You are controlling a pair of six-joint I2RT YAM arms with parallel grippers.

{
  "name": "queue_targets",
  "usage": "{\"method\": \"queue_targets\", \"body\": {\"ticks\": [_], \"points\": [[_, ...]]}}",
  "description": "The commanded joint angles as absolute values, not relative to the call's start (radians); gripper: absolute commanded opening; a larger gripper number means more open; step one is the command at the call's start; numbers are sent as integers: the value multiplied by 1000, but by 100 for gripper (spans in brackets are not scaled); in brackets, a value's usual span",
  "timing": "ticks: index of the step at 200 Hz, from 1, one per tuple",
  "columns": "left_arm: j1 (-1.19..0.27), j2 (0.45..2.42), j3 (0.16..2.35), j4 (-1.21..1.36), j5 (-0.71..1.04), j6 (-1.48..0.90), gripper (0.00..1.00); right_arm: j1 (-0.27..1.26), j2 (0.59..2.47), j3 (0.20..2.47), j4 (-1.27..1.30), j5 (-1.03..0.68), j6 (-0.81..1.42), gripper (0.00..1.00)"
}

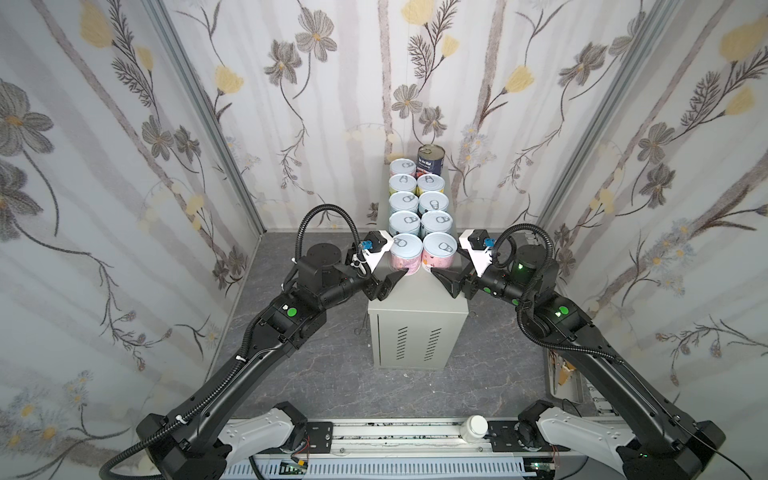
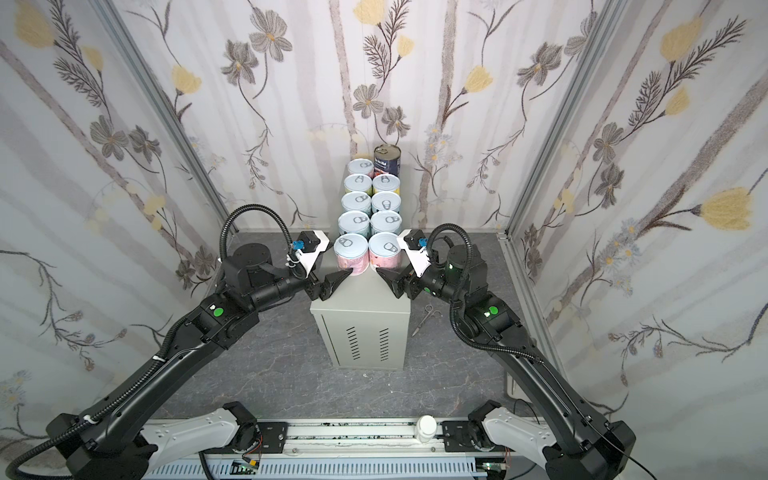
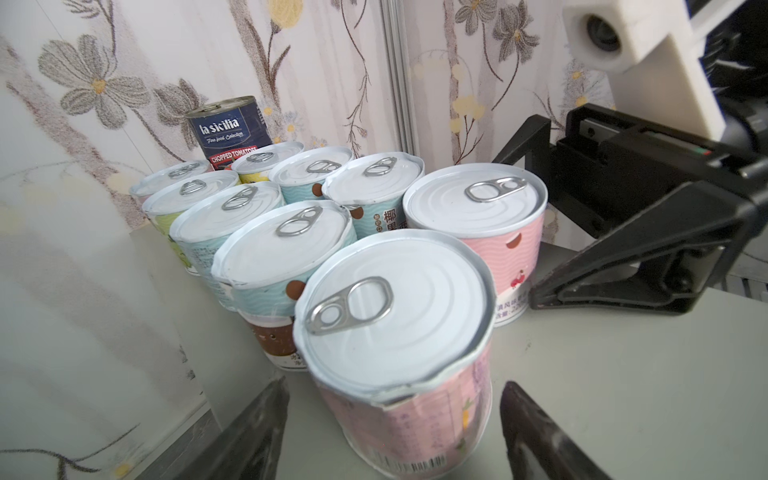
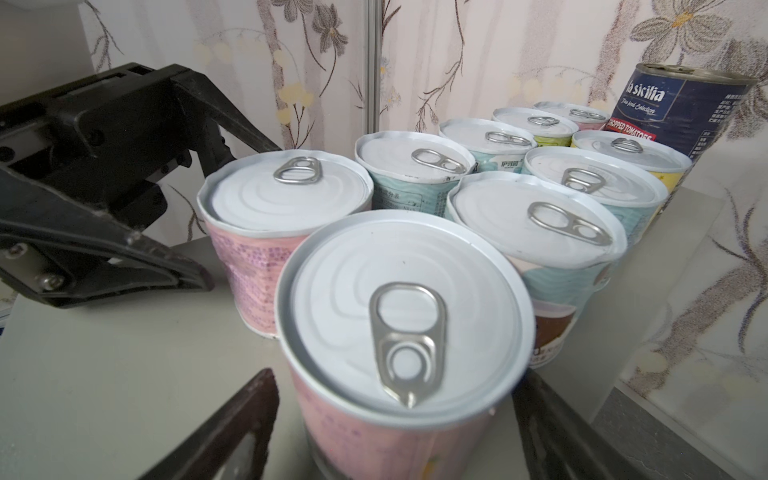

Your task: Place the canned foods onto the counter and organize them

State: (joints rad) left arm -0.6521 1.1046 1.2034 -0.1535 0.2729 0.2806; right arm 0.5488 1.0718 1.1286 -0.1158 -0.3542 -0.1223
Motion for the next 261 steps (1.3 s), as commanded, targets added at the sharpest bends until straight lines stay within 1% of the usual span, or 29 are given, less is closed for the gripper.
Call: {"method": "queue_targets", "body": {"ticks": [1,67,124,169,218,242,261], "points": [[-652,1089,1195,-111,253,278,85,551,1065,1132,-133,-361,-140,99],[-649,1046,1198,-82,221,282,96,550,1028,1170,-166,-388,-131,100],[-635,1010,1178,-19,200,286,100,549,965,1206,-201,-330,-133,100],[-634,952,1146,40,158,267,100,548,916,1236,-225,-194,-142,100],[-623,907,1106,121,-37,273,100,524,904,1246,-228,17,-123,100],[-579,908,1090,141,-119,260,100,458,908,1230,-219,160,-86,100],[-487,905,1038,178,-133,198,100,367,901,1169,-184,177,-47,100]]}}
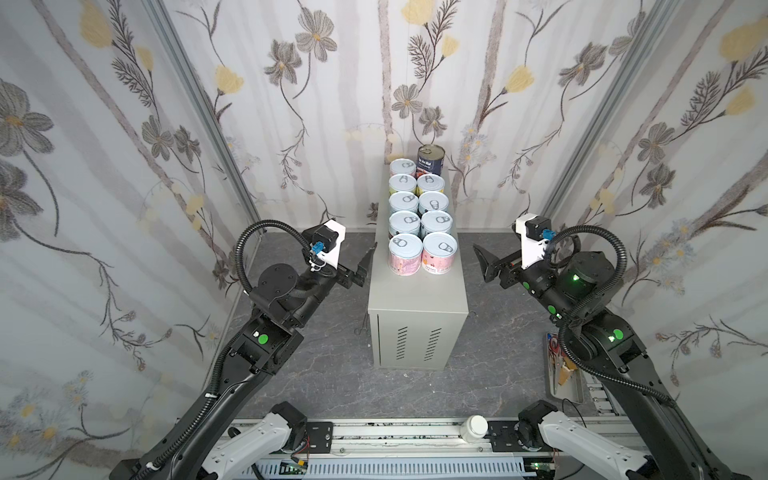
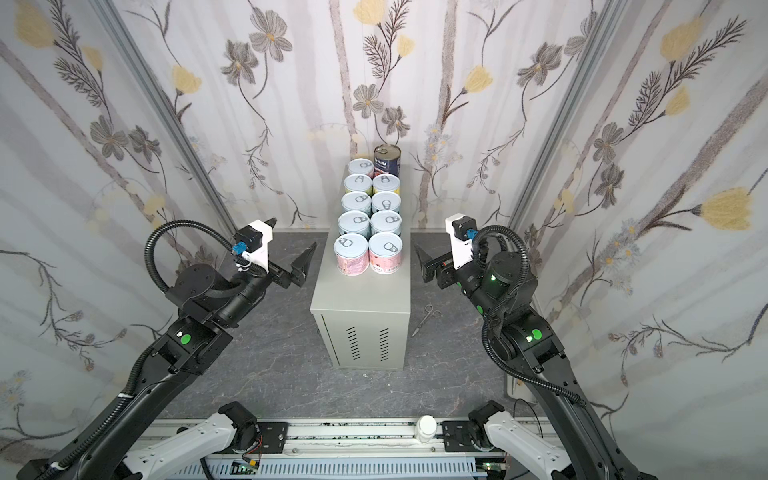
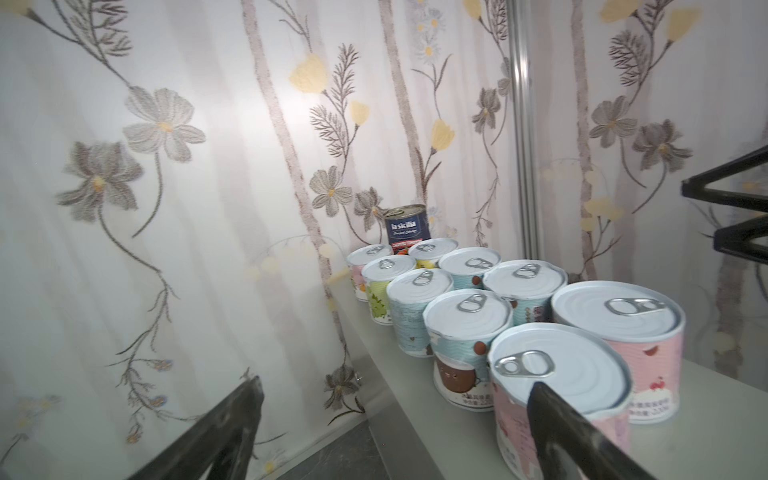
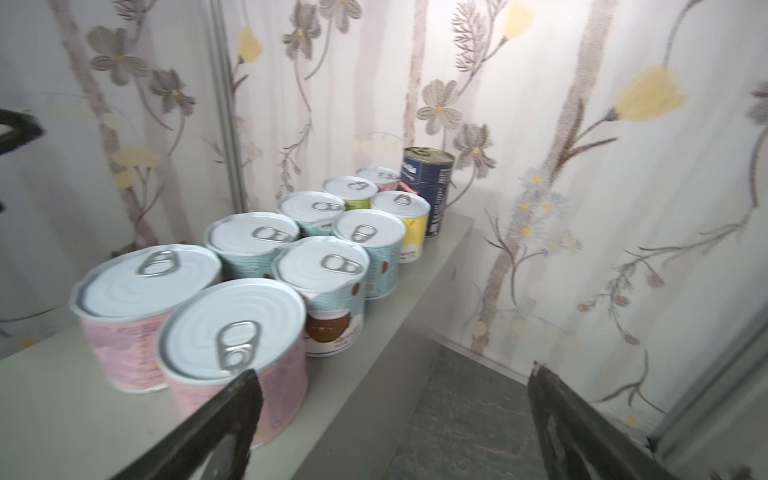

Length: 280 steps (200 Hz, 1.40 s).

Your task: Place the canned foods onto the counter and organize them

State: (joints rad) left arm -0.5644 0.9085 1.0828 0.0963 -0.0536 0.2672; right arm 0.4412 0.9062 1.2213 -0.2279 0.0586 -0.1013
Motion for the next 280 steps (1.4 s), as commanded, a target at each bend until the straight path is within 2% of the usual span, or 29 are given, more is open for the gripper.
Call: {"method": "queue_targets", "body": {"ticks": [1,39,72,100,133,163,252,280], "points": [[-481,904,1034,181,-132,194,100,362,901,1165,-181,176,-46,100],[-291,883,857,294,-144,50,100,202,888,1018,-76,184,57,100],[-228,838,638,454,-347,-47,100,87,875,863,48,143,163,100],[-189,809,442,665,-357,-18,100,40,878,721,144,157,183,100],[-178,910,307,780,-401,-24,100,29,877,550,321,183,154,100],[-149,1036,161,1025,-432,-34,100,28,892,436,460,164,141,100],[-79,1341,107,1358,-330,-80,100,22,937,188,769,241,151,100],[-76,1420,108,1453,-319,-63,100,14,987,150,874,217,150,100]]}}
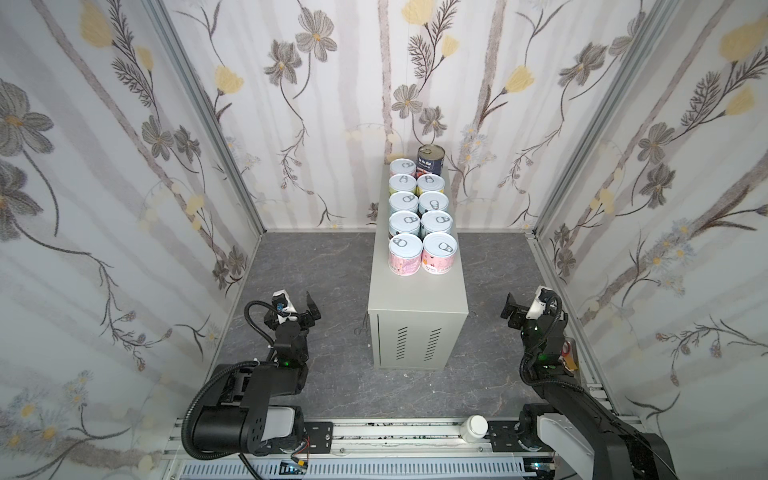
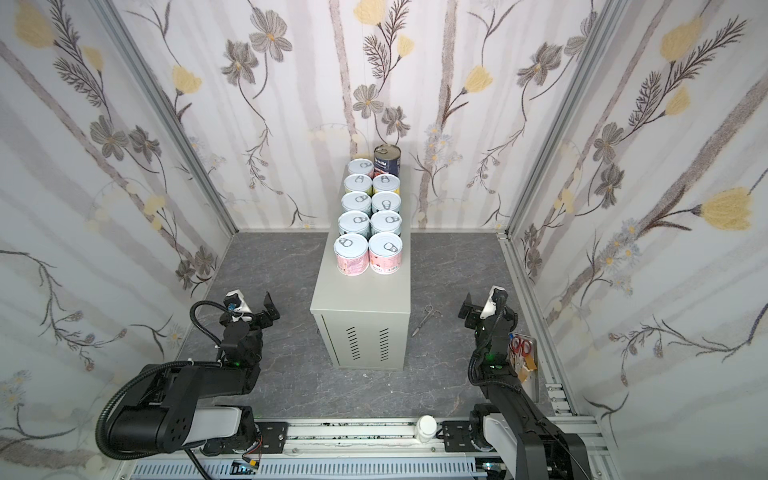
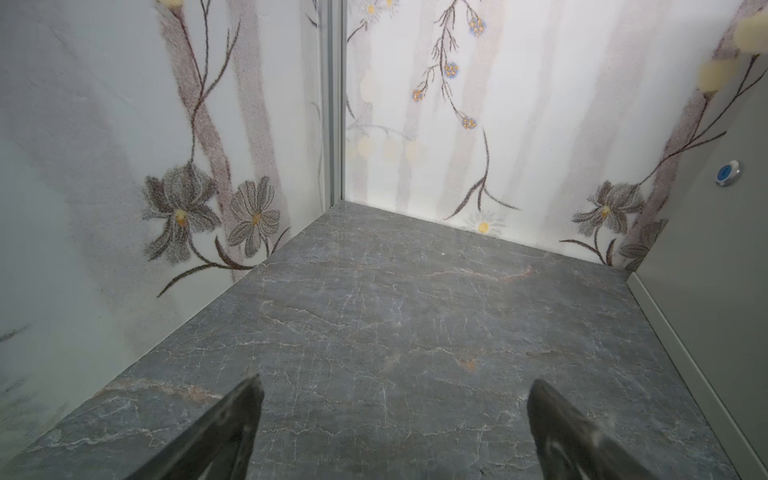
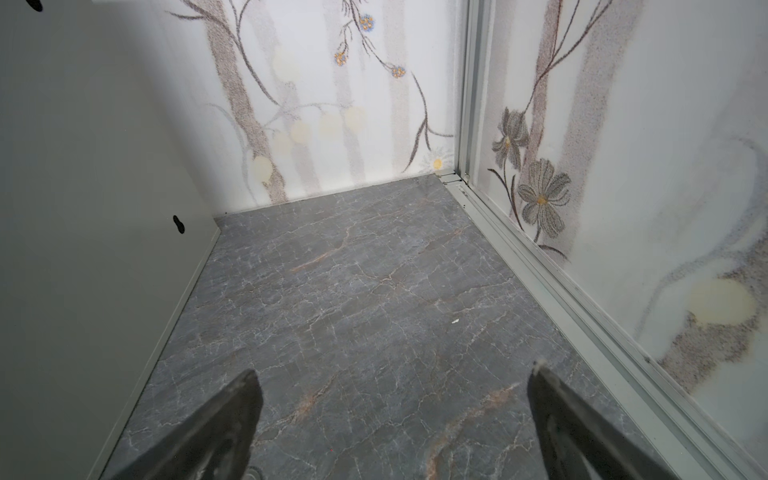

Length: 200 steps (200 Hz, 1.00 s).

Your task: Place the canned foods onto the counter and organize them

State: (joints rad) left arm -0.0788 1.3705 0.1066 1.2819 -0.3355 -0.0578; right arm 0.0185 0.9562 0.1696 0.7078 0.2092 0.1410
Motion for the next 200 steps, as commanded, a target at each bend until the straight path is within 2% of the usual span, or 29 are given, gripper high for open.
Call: {"method": "queue_targets", "body": {"ticks": [1,45,77,121,200], "points": [[-76,1423,109,1452,-319,-63,100,14,990,149,877,217,149,100],[-74,1625,88,1695,-220,-25,100,8,1118,151,968,194,147,100],[-72,1598,117,1584,-188,-27,100,8,1202,147,1051,200,130,100],[-68,1588,216,1388,-258,-54,100,6,1307,170,1156,191,95,100],[-66,1592,227,1372,-262,-55,100,7,1490,217,1257,109,64,100]]}}
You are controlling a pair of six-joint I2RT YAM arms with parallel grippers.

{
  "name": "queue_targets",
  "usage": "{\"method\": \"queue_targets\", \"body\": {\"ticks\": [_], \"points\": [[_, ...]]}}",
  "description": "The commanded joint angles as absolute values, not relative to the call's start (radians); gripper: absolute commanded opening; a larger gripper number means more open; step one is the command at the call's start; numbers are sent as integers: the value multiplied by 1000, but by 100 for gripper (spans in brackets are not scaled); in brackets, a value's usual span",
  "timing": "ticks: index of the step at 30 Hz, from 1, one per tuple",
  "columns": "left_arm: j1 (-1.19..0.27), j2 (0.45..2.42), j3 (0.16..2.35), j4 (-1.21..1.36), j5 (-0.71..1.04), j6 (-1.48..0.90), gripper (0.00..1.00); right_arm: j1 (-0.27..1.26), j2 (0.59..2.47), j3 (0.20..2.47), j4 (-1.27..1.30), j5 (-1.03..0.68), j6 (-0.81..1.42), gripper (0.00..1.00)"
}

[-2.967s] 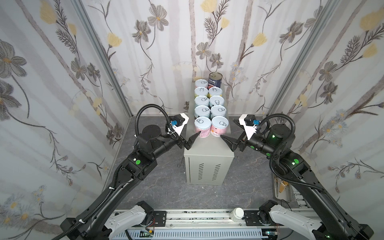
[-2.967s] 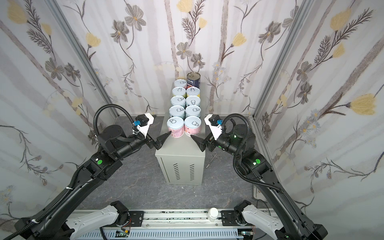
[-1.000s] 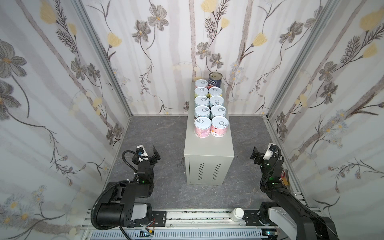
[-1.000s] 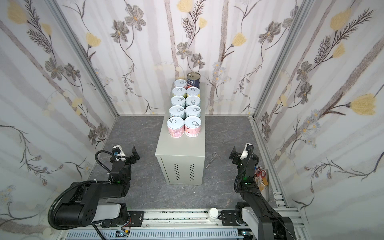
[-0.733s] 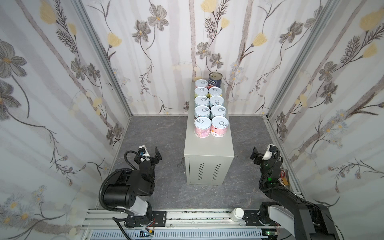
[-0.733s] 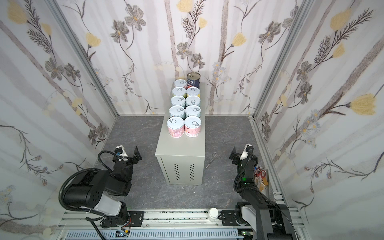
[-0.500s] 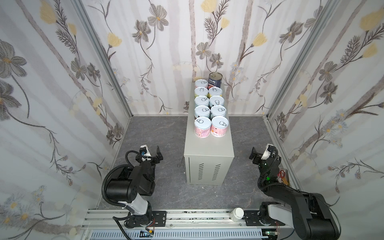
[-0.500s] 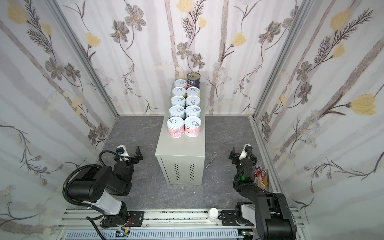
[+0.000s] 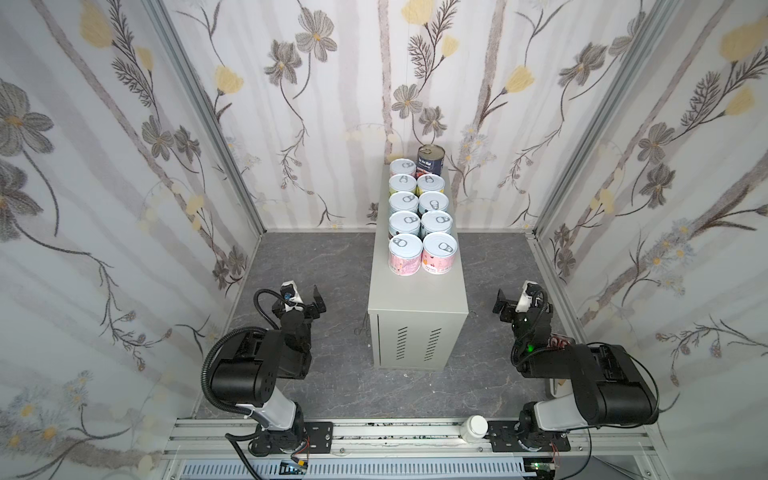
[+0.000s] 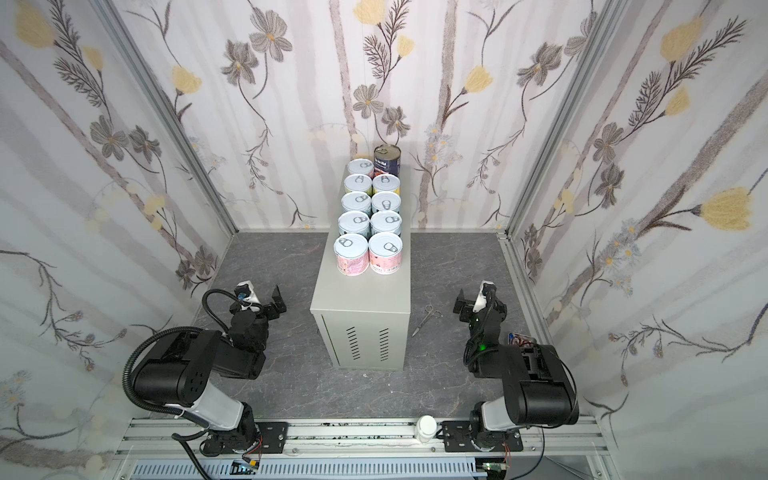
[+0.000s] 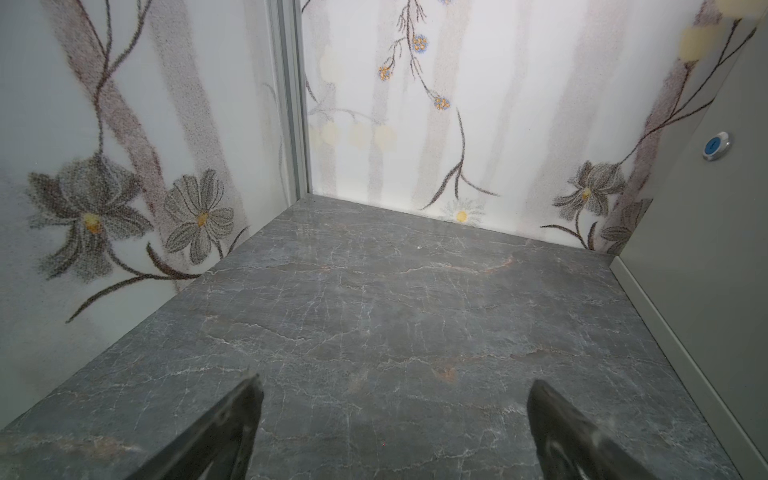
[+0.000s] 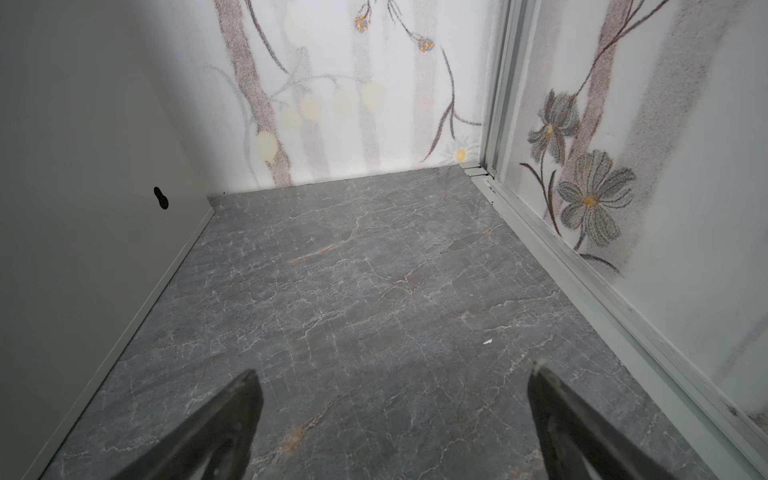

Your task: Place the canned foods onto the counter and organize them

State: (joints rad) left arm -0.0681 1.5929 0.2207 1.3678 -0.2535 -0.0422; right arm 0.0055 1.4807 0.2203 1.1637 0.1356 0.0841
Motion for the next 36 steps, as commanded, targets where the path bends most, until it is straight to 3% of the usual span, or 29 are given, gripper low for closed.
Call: {"method": "queue_targets", "body": {"ticks": [1,36], "points": [[-66,1591,227,1372,-262,-55,100,6,1490,218,1257,109,64,100],[-56,1589,232,1361,-248,-66,100,18,1510,215,1285,73,31,100]]}}
